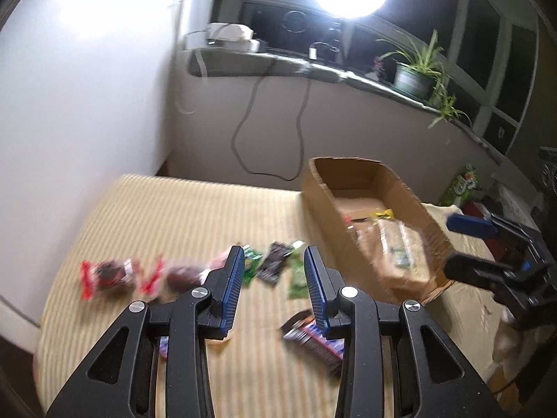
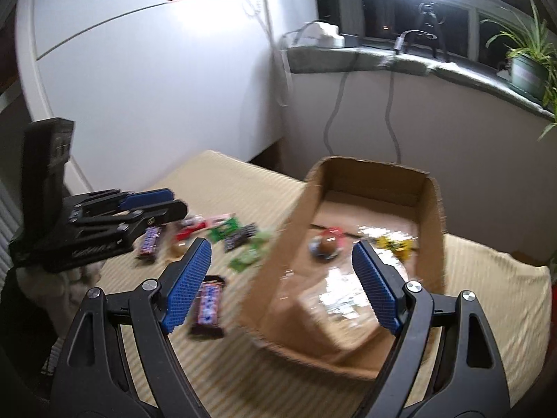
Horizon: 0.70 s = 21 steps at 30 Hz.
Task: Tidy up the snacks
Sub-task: 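Grasp the Snickers bar with the left tool while the right tool grasps the dark chocolate bar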
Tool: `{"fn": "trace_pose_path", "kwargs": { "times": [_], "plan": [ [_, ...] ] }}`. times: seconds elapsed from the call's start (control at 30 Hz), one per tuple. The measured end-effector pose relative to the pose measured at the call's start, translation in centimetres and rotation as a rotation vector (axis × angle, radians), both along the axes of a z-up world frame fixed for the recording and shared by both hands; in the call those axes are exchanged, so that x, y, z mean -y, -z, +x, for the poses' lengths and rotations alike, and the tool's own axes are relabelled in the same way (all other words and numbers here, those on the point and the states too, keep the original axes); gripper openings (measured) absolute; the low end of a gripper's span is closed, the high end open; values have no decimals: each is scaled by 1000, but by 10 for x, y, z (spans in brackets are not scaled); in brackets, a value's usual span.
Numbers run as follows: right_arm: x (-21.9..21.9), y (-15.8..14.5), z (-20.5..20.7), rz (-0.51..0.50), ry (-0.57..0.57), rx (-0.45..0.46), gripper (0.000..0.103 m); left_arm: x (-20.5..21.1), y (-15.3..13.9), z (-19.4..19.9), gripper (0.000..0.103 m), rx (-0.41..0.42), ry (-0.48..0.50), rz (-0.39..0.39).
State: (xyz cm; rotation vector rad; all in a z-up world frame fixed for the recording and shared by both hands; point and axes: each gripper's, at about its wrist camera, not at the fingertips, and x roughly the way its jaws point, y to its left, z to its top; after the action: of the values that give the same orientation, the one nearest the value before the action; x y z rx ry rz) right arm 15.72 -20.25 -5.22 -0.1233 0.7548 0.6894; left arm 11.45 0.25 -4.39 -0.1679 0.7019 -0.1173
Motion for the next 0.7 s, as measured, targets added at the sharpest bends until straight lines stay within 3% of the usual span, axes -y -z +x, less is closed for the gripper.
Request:
{"fn": "trace_pose_path", "kwargs": {
  "times": [0.33,0.5,0.53,0.6,0.7],
  "plan": [
    [-38,30,-48,-8,-91,-57,84,-53,23,-43,34,-45,-135,-25],
    [-50,58,-52,-21,-101,-137,59,-67,41,-49,34,-86,-169,-49],
    [-52,63,-53,-26,-95,-148,57,-68,44,-49,35,-93,-170,-53],
    [-56,74,-53,-48,-78,-158,54,-70,49,-48,47,-104,-171,-58],
    [-62,85,-53,-74,-58,-165,53,-71,55,-46,48,-117,-167,-63]
  ]
}}
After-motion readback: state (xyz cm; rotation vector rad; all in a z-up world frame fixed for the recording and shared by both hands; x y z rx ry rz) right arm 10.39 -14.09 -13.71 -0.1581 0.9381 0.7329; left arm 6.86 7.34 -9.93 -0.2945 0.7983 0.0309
